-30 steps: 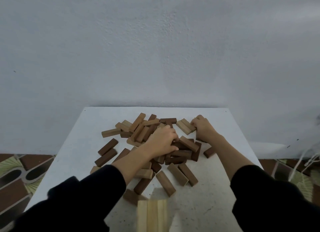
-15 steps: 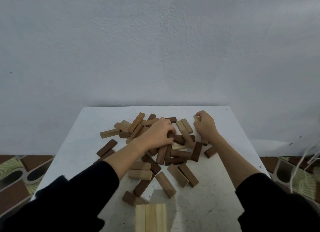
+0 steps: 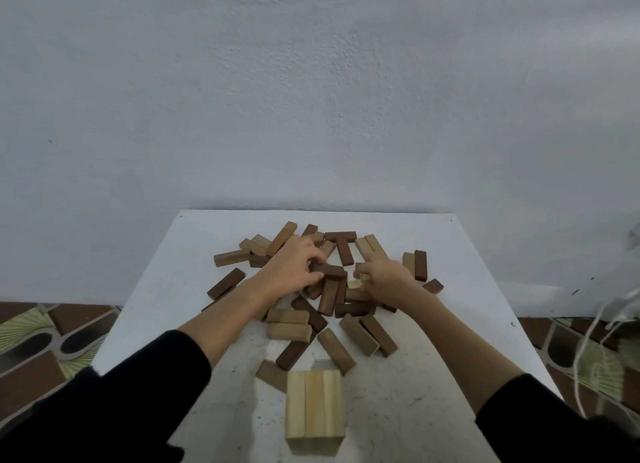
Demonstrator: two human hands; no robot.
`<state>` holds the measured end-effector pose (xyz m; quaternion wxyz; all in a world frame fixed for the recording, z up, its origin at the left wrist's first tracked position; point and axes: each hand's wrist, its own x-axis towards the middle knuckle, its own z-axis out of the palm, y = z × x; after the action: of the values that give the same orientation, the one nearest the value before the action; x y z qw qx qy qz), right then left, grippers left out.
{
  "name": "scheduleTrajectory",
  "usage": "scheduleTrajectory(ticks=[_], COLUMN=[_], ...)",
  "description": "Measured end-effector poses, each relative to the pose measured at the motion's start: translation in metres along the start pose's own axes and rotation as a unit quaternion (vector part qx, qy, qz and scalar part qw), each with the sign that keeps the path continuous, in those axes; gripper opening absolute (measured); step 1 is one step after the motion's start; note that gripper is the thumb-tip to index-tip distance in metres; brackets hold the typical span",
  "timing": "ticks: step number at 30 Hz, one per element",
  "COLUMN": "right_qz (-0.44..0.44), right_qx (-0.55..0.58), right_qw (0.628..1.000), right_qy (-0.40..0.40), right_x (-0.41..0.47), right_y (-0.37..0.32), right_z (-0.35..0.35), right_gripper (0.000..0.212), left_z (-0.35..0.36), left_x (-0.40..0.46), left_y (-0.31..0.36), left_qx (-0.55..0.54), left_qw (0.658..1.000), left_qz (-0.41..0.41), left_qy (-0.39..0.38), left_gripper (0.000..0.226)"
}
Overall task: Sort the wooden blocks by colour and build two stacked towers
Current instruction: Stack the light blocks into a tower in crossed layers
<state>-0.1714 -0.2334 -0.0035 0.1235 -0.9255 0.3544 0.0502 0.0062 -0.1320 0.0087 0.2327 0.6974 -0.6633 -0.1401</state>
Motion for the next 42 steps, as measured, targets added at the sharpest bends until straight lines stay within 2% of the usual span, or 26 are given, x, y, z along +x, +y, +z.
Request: scheduleTrajectory(ticks=[6, 11, 14, 17, 20, 22, 26, 30, 33, 38, 42], right_qz=[0.032, 0.035, 0.019, 0.027, 0.047, 0.041, -0.028, -0.145, -0.193, -0.201, -0.170], right_qx=[-0.006, -0.051, -0.051, 0.062, 0.203, 0.242, 0.183, 0.112, 0.099, 0.040, 0.023], right_qw=[0.999, 0.998, 0.998, 0.995, 0.974, 0.966, 0.982, 0.982, 0.976, 0.978, 0.984], right_qy=[-0.016, 0.007, 0.028, 0.073, 0.086, 0.079, 0.048, 0.041, 0.022, 0.043, 0.043], right_x=[-0.002, -0.001, 0.002, 0.010, 0.020, 0.028, 0.045, 0.060, 0.068, 0.075, 0.070], right_y=[-0.001, -0.005, -0.010, -0.015, -0.021, -0.026, -0.050, -0.075, -0.077, -0.059, -0.043], right_z=[0.006, 0.007, 0.003, -0.006, -0.016, -0.020, -0.022, -0.011, -0.002, 0.004, 0.002], right_gripper=[0.033, 0.022, 0.002, 0.023, 0.021, 0.020, 0.003, 0.018, 0.037, 0.035, 0.034], left_z=[-0.002, -0.007, -0.012, -0.015, -0.017, -0.016, -0.012, -0.006, -0.006, -0.011, -0.013], left_x=[-0.031, -0.051, -0.056, -0.051, -0.041, -0.034, -0.020, -0.015, -0.018, -0.030, -0.036], left_y=[-0.014, -0.034, -0.040, -0.047, -0.050, -0.053, -0.053, -0.057, -0.063, -0.077, -0.084], left_qx=[0.013, 0.018, 0.002, -0.007, 0.008, 0.014, 0.016, 0.024, 0.017, -0.019, -0.003], left_qw=[0.999, 0.997, 0.999, 0.997, 0.990, 0.988, 0.991, 0.991, 0.989, 0.985, 0.984], left_qz=[-0.004, -0.024, -0.027, -0.034, -0.054, -0.061, -0.075, -0.085, -0.088, -0.109, -0.101], left_qy=[-0.049, -0.071, -0.028, 0.075, 0.134, 0.139, 0.110, 0.099, 0.113, 0.133, 0.149], left_gripper=[0.028, 0.031, 0.026, 0.018, 0.019, 0.024, 0.032, 0.032, 0.029, 0.031, 0.031])
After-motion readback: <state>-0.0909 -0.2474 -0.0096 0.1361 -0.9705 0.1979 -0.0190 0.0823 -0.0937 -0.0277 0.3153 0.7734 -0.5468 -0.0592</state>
